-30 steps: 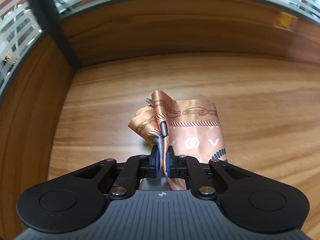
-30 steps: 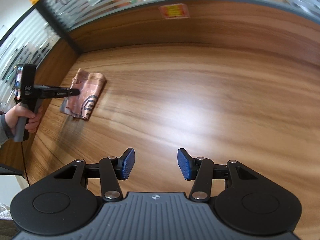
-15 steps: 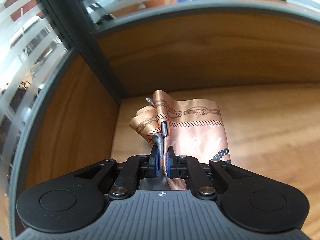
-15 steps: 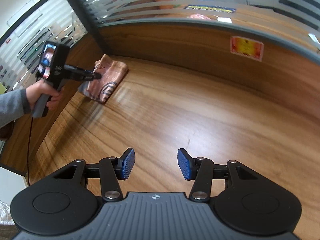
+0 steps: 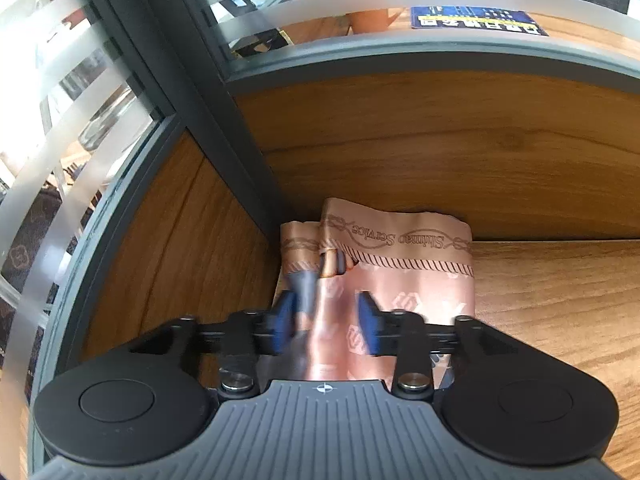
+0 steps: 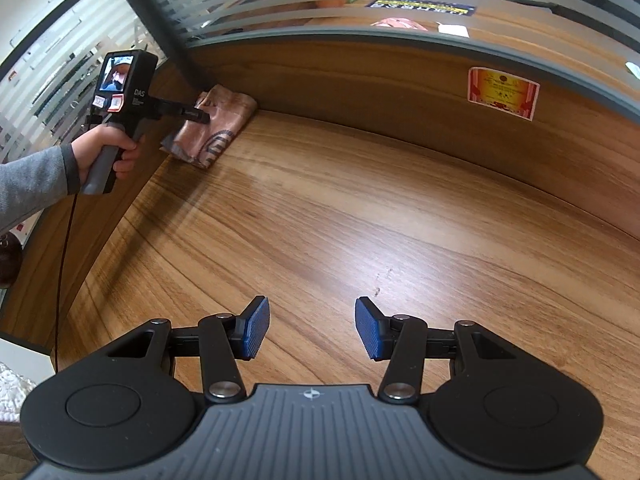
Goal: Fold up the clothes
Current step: 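Carry the folded scarf with the left gripper toward the desk corner, then lower the folded scarf onto the desk corner and open the left gripper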
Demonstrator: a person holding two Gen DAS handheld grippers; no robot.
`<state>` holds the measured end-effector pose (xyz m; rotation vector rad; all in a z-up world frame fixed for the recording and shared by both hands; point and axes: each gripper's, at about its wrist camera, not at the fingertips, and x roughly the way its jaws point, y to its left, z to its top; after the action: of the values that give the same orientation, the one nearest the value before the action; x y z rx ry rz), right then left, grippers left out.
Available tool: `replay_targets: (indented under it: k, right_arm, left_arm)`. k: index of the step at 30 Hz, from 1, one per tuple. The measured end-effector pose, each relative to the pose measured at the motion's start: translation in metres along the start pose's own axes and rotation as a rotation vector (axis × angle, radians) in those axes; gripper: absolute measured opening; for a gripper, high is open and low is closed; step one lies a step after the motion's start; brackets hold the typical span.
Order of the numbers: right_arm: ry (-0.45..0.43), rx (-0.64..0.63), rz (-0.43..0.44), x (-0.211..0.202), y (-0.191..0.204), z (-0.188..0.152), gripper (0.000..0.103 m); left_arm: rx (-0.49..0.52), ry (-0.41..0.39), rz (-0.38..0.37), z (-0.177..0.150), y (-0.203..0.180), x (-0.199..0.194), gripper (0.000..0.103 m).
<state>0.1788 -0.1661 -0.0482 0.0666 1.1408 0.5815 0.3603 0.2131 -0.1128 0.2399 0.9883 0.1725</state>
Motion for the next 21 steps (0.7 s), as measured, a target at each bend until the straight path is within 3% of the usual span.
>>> replay_targets:
  k: [9,16,21]
  right_arm:
    - [-0.025,0.025,-0.009,-0.005,-0.004,-0.005,0.057]
    - [-0.068,0.013,-0.013,-0.024,0.004,-0.012,0.061]
    - [-0.101,0.009,-0.014,-0.041,0.008,-0.017,0.063]
  left_arm:
    - [-0.086,-0.026,-0.015,0.003,-0.008,-0.026,0.072]
    - [-0.184,-0.026,-0.067,-0.010,-0.001,-0.065,0.076]
    - [-0.202,-0.017,-0.077,-0.044,-0.008,-0.117,0.078]
